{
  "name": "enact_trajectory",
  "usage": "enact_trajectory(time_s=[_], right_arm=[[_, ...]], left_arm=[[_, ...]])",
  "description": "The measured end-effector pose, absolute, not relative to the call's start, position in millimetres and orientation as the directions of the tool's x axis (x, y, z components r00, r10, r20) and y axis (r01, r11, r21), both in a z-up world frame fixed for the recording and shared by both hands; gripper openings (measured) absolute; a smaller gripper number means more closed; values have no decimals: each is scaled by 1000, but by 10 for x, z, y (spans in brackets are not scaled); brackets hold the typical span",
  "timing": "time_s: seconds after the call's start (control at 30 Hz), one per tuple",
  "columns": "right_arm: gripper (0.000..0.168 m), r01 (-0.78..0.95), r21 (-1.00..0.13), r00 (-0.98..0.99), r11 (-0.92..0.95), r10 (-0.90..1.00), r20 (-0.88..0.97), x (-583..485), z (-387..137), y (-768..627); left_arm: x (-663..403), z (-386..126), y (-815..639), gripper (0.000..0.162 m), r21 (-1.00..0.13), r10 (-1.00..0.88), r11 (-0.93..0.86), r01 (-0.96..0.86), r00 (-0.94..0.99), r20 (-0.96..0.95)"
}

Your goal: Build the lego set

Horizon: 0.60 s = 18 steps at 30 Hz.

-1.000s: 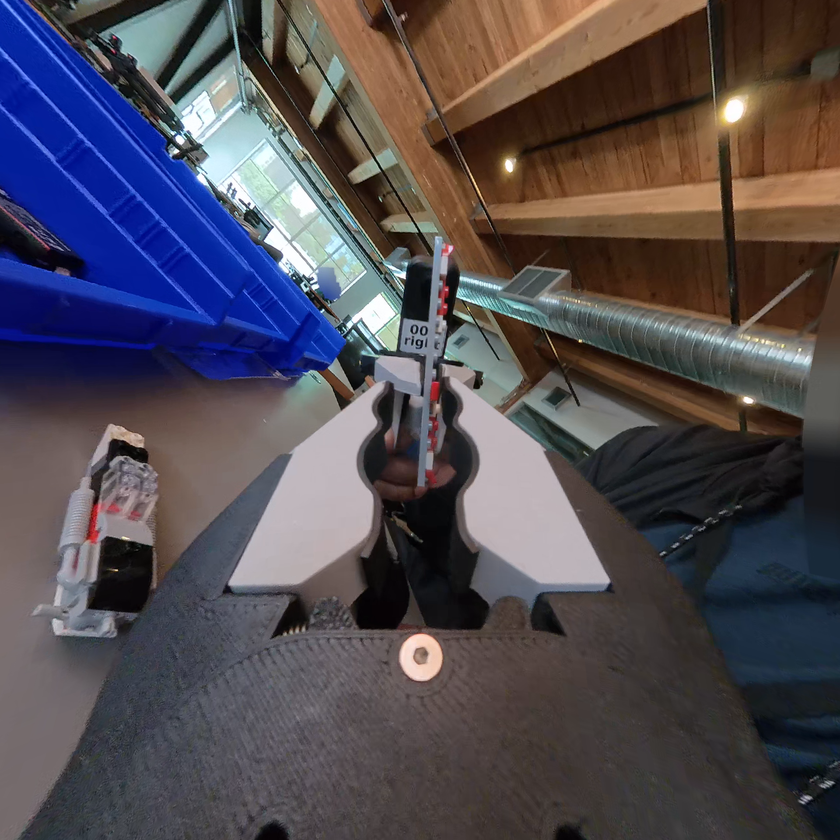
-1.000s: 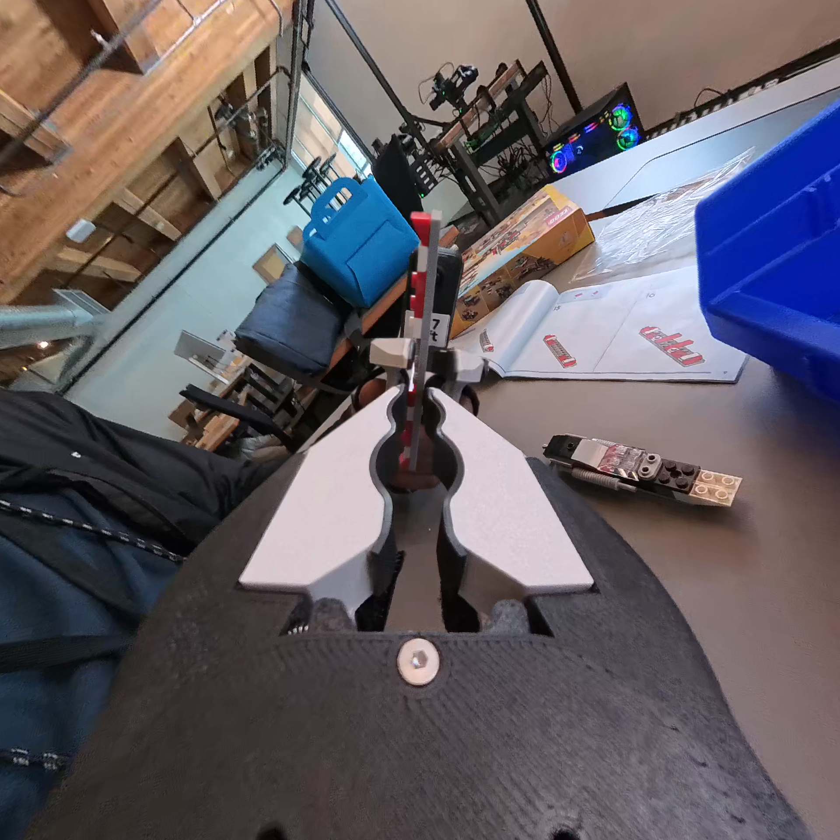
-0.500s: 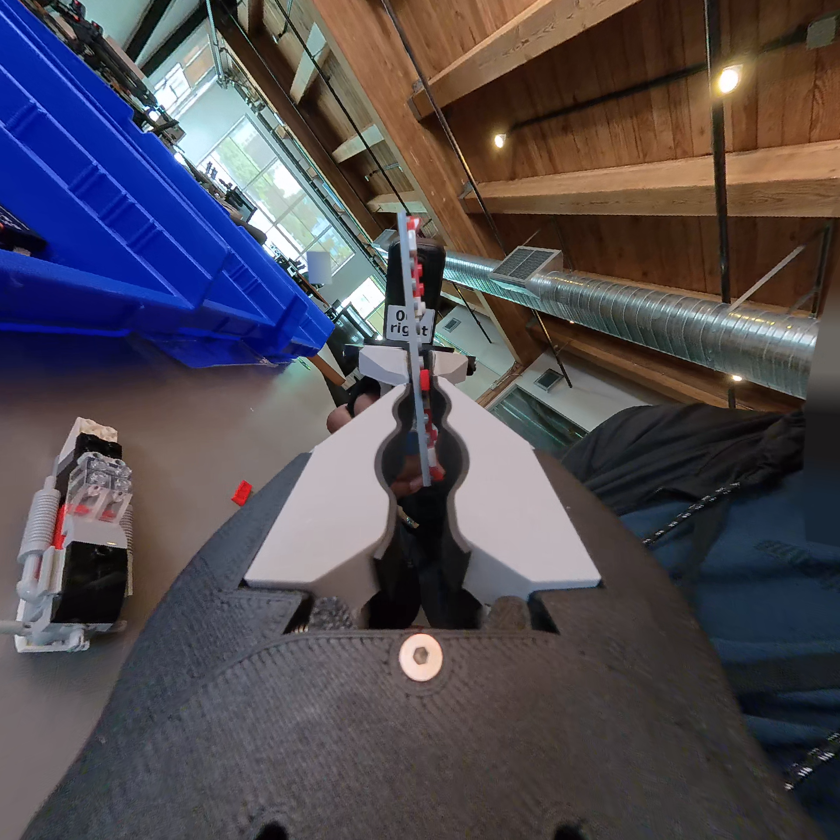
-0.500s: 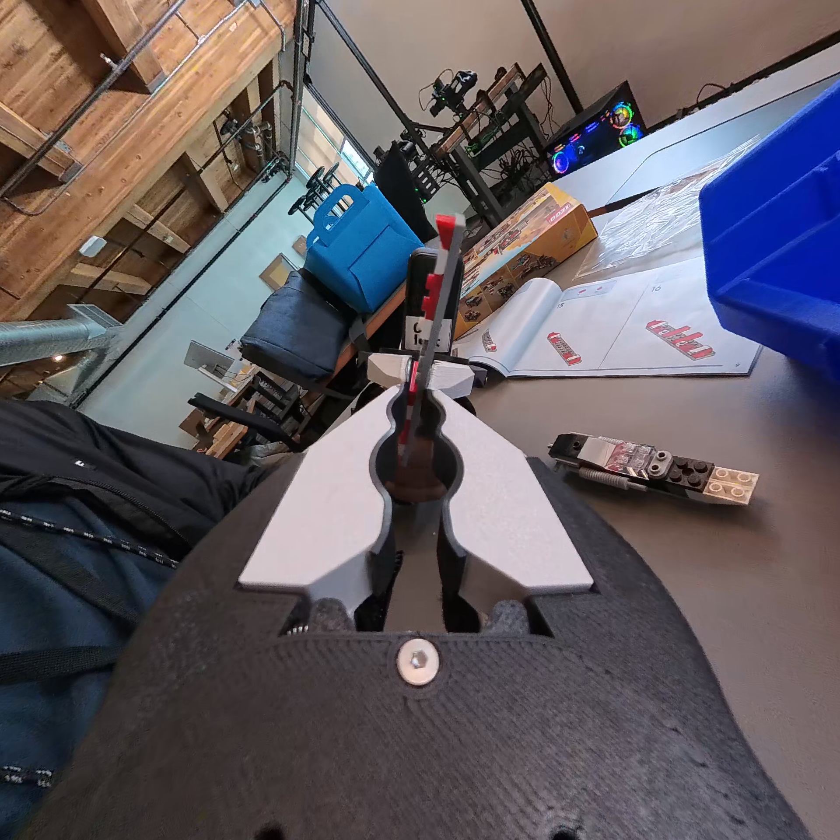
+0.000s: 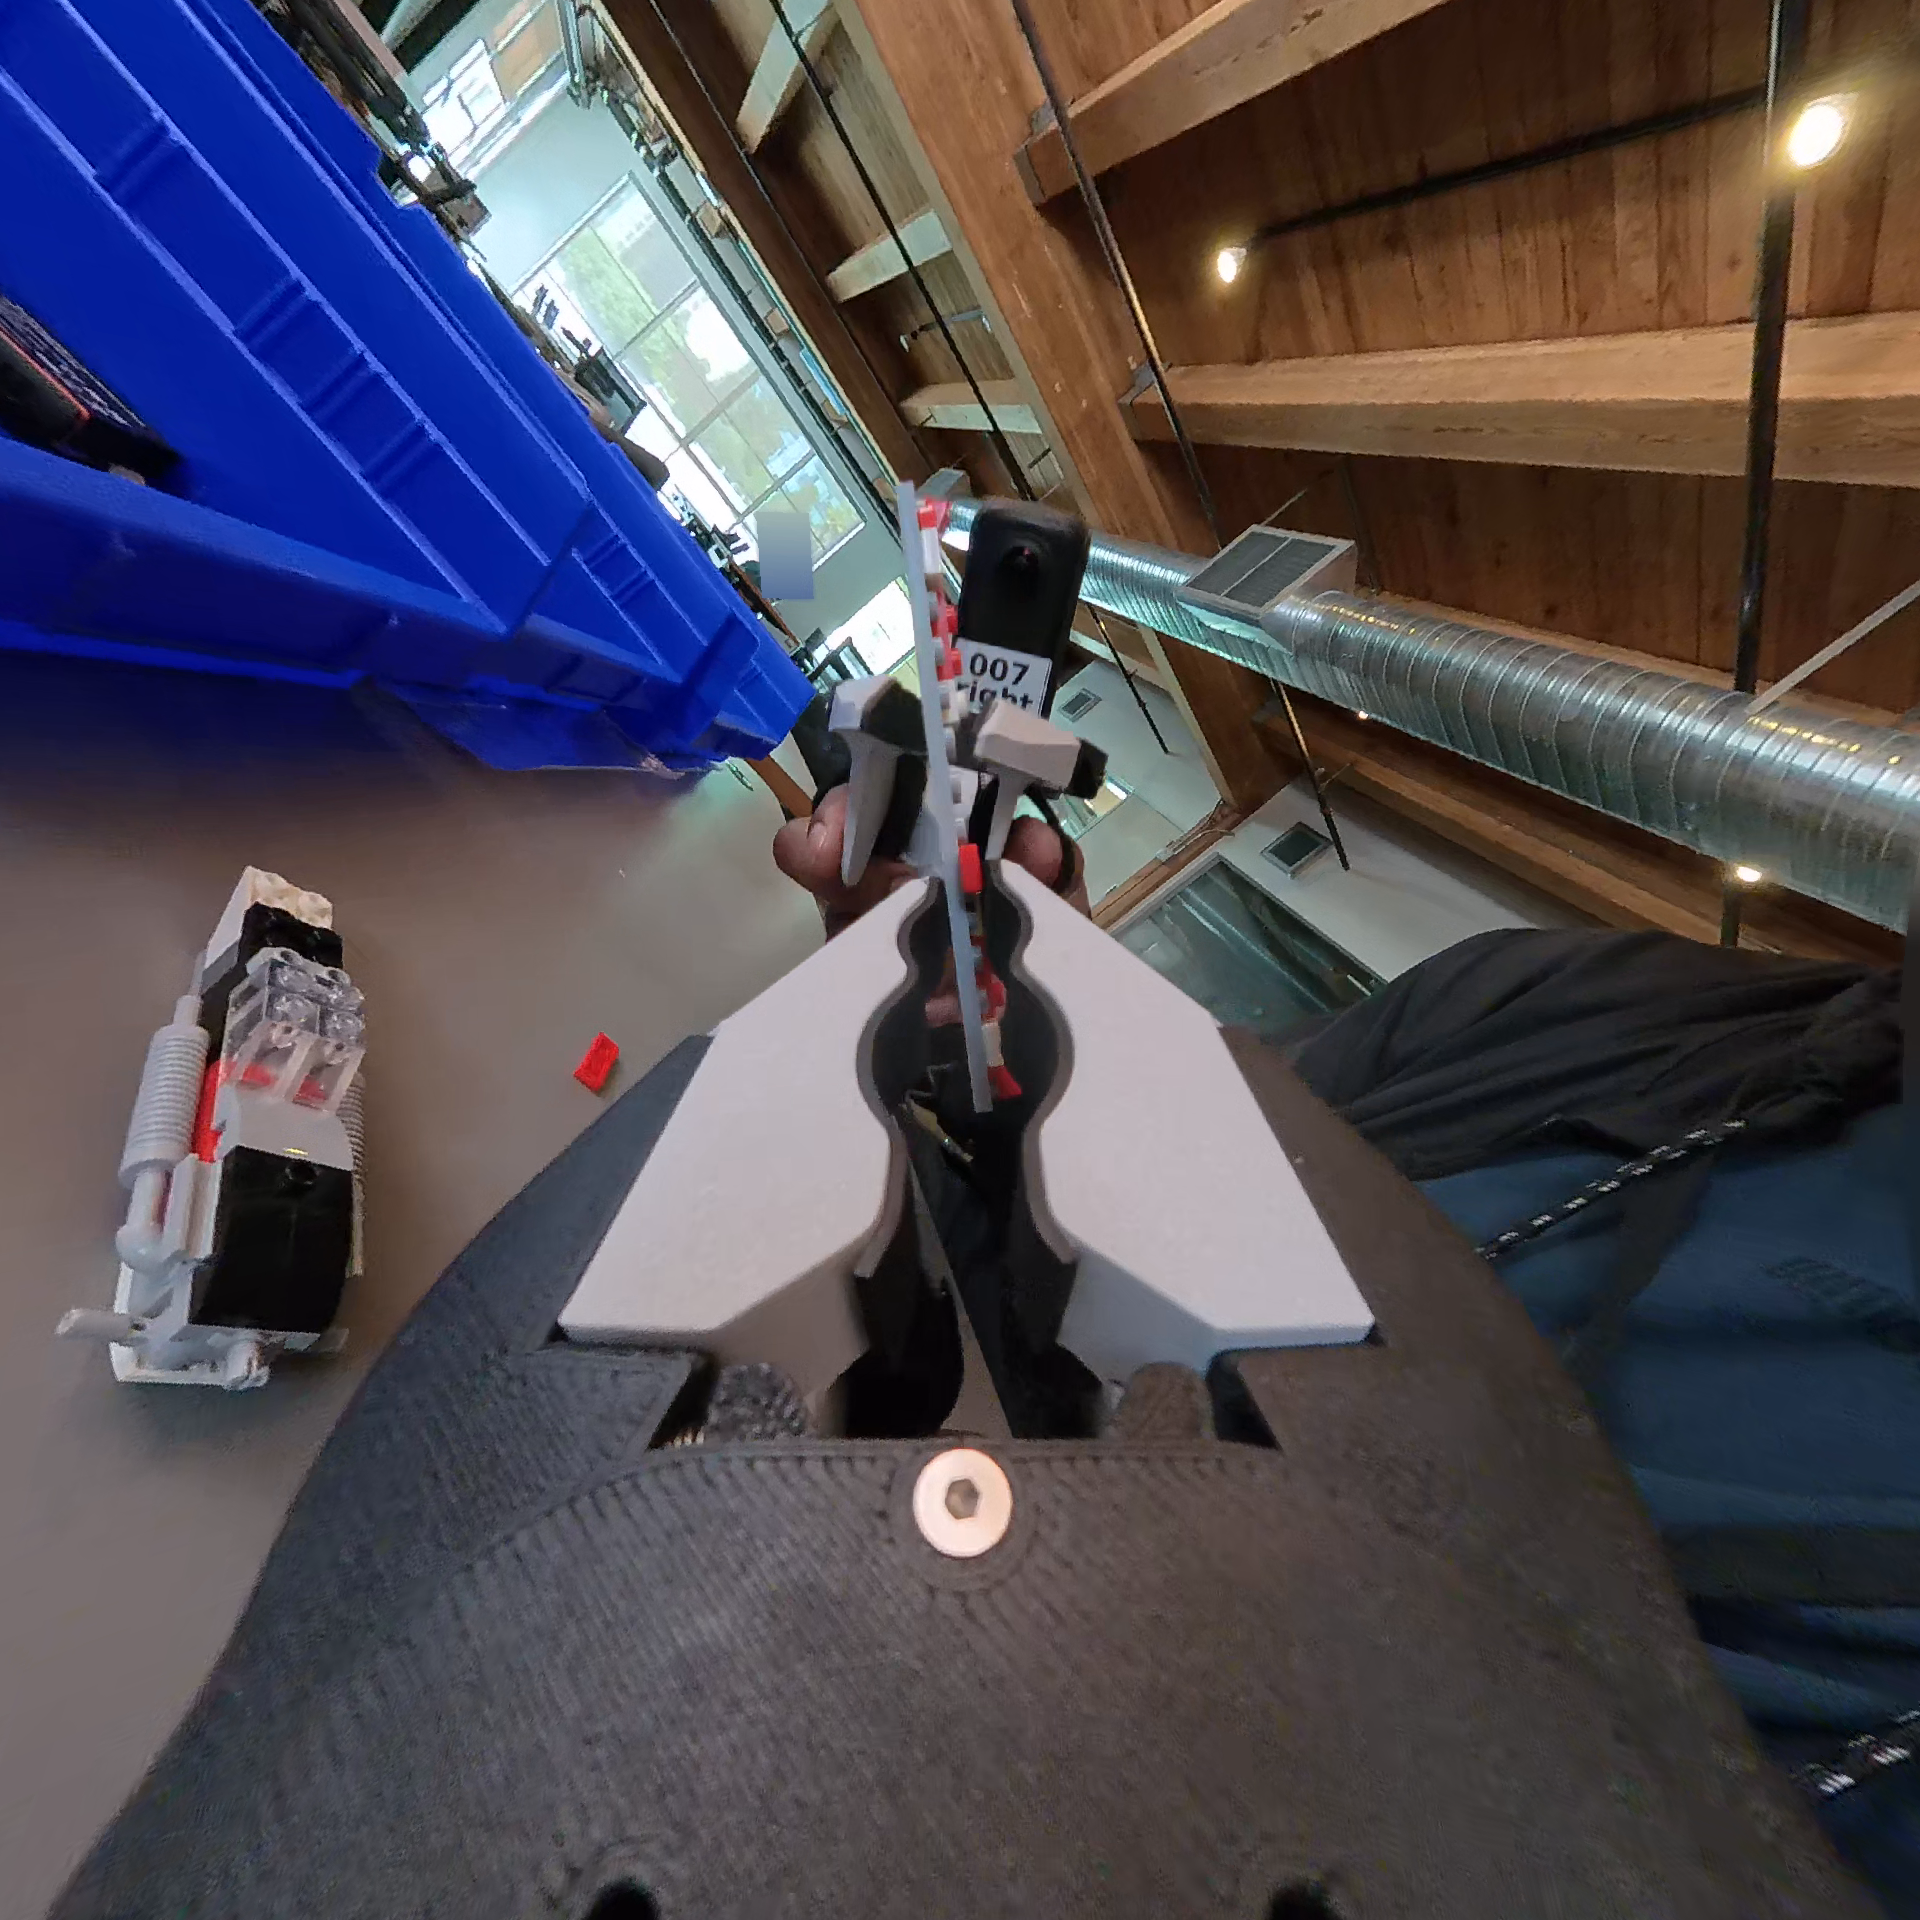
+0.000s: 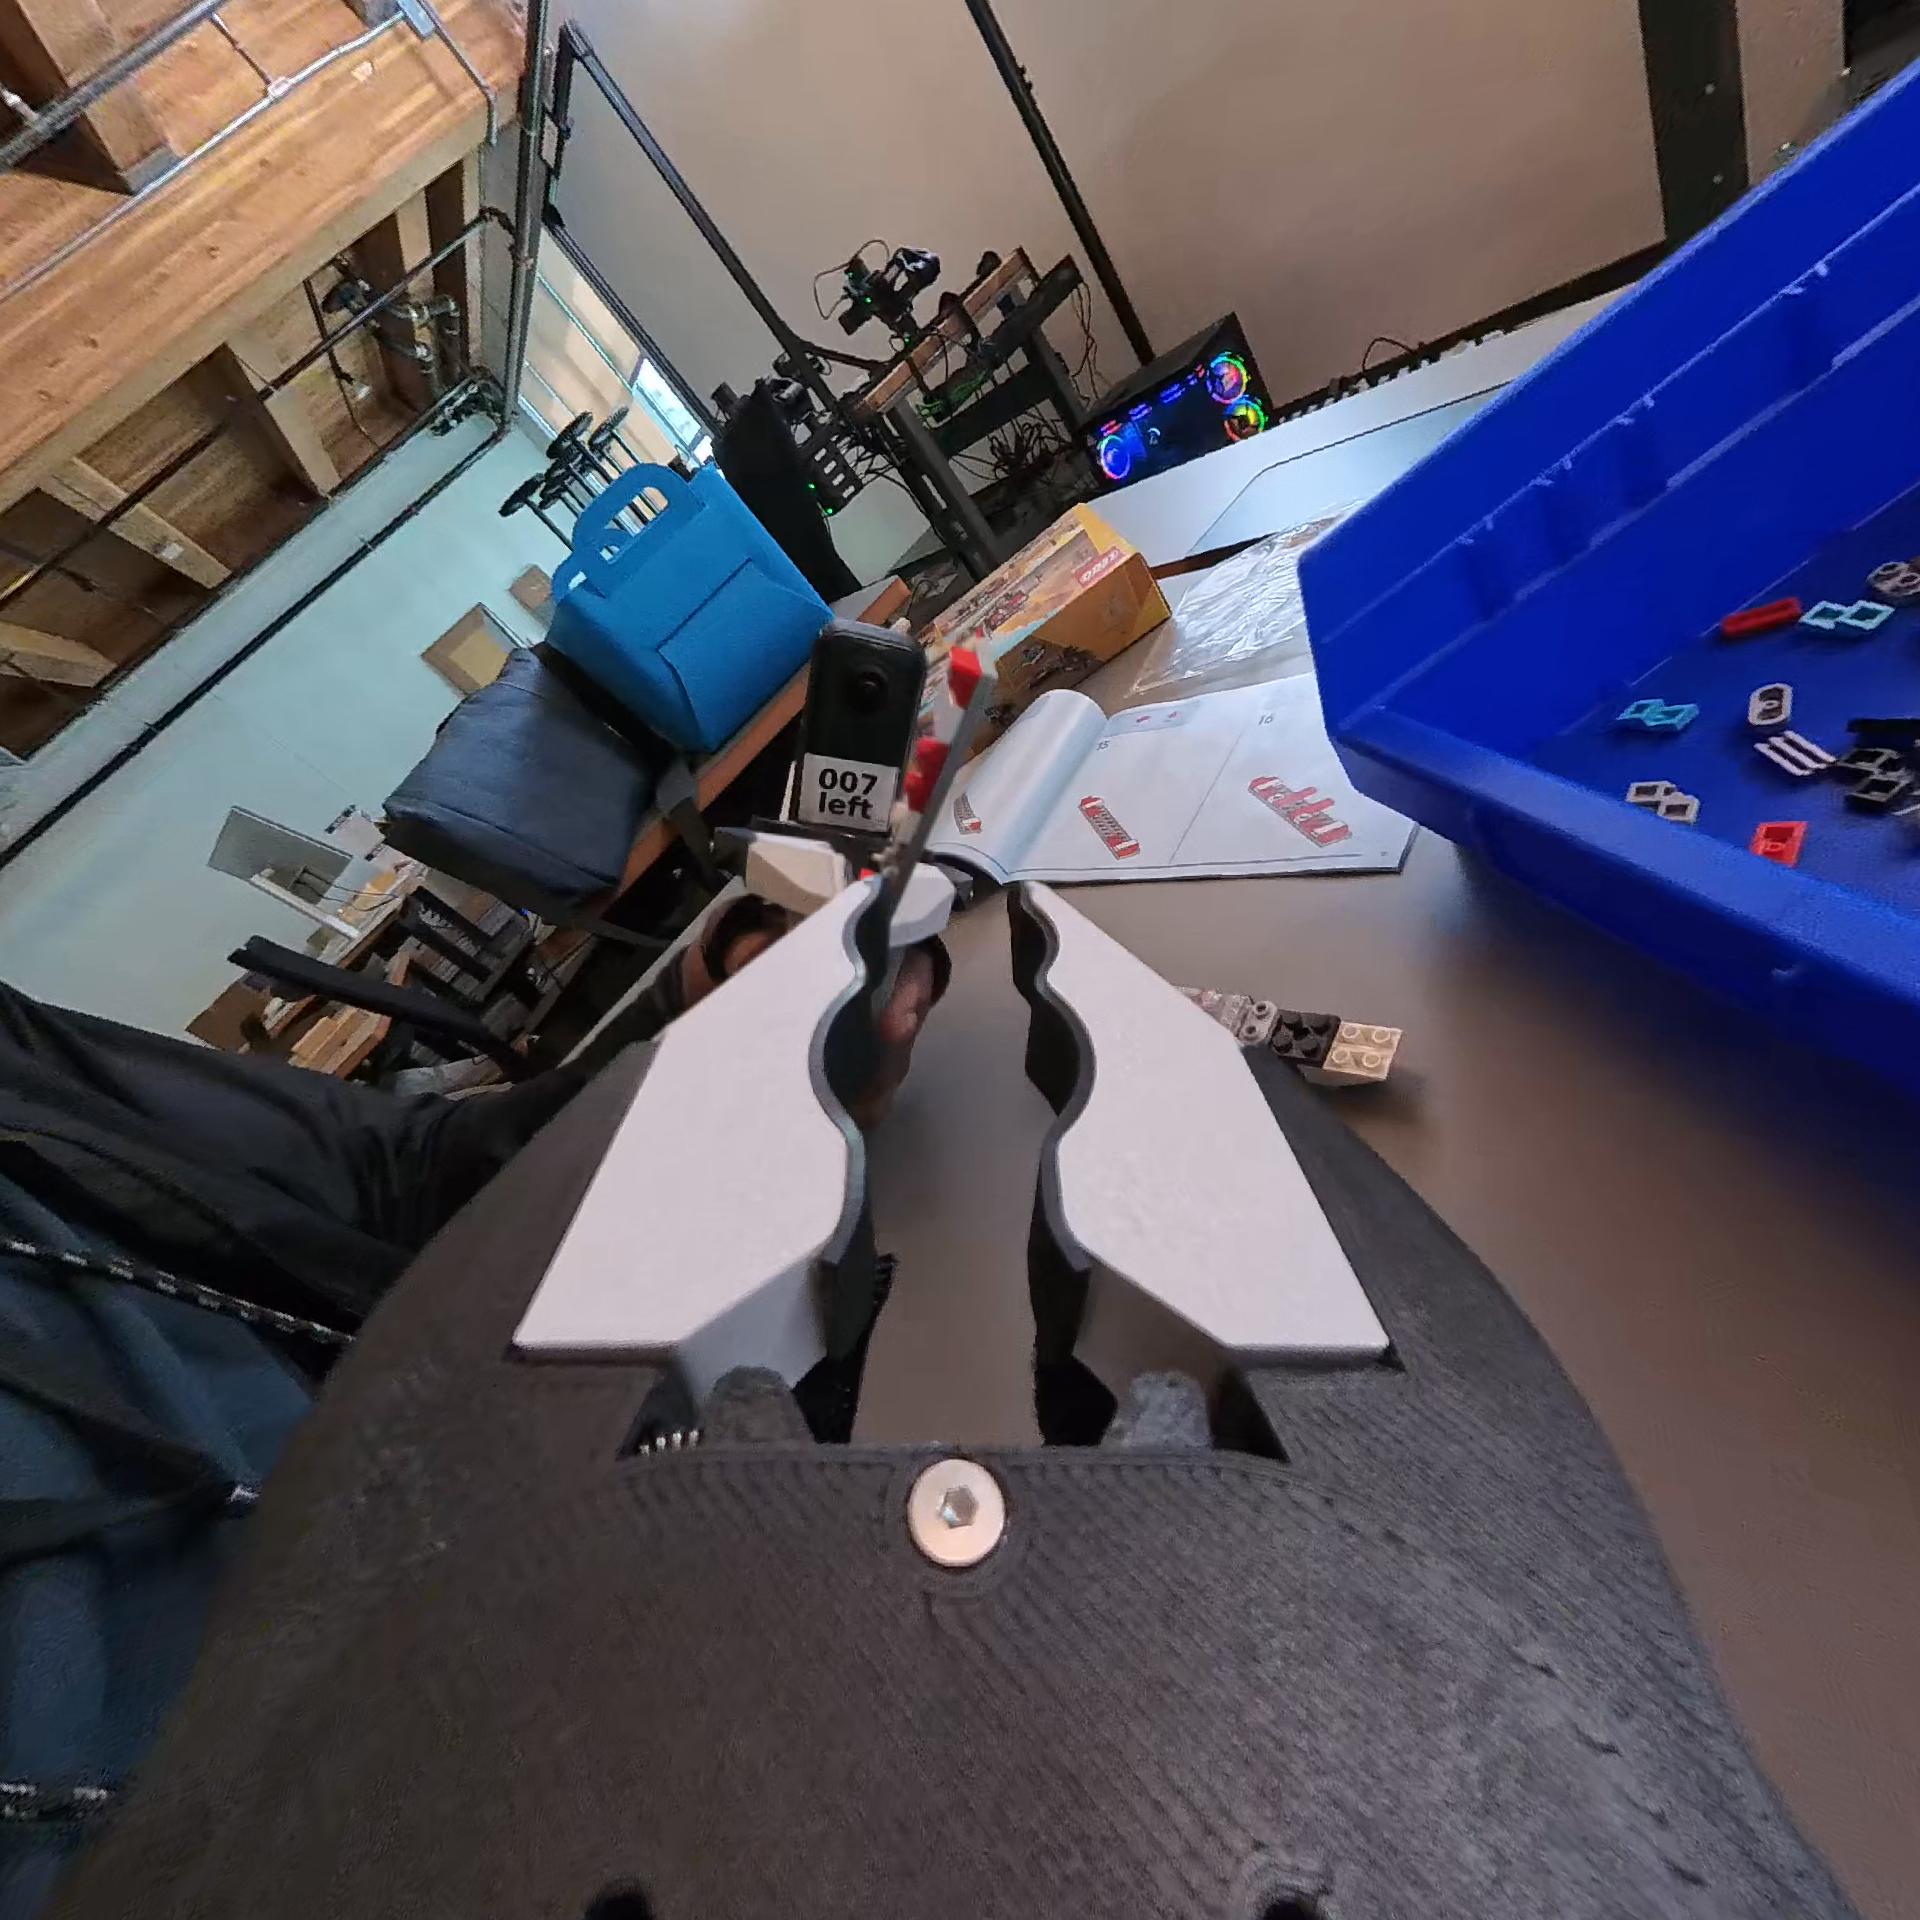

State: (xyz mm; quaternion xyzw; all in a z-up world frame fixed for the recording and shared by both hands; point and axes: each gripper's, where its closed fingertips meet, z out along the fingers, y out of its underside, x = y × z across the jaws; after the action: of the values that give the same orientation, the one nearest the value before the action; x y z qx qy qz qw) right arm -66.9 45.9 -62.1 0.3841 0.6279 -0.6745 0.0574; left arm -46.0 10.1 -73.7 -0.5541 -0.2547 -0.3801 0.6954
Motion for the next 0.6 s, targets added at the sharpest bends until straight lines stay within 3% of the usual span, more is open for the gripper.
enact_trajectory(time_s=[0.33, 0.6], right_arm=[[26, 624, -749, -681, -222, 315, -661, -696, -581, 293], [7, 640, -729, -685, -241, 252, -684, -659, -549, 225]], left_arm=[[-395, -753, 132, 6, -600, -253, 66, 798, 595, 763], [-328, -779, 170, 7, -607, -255, 28, 794, 593, 763]])
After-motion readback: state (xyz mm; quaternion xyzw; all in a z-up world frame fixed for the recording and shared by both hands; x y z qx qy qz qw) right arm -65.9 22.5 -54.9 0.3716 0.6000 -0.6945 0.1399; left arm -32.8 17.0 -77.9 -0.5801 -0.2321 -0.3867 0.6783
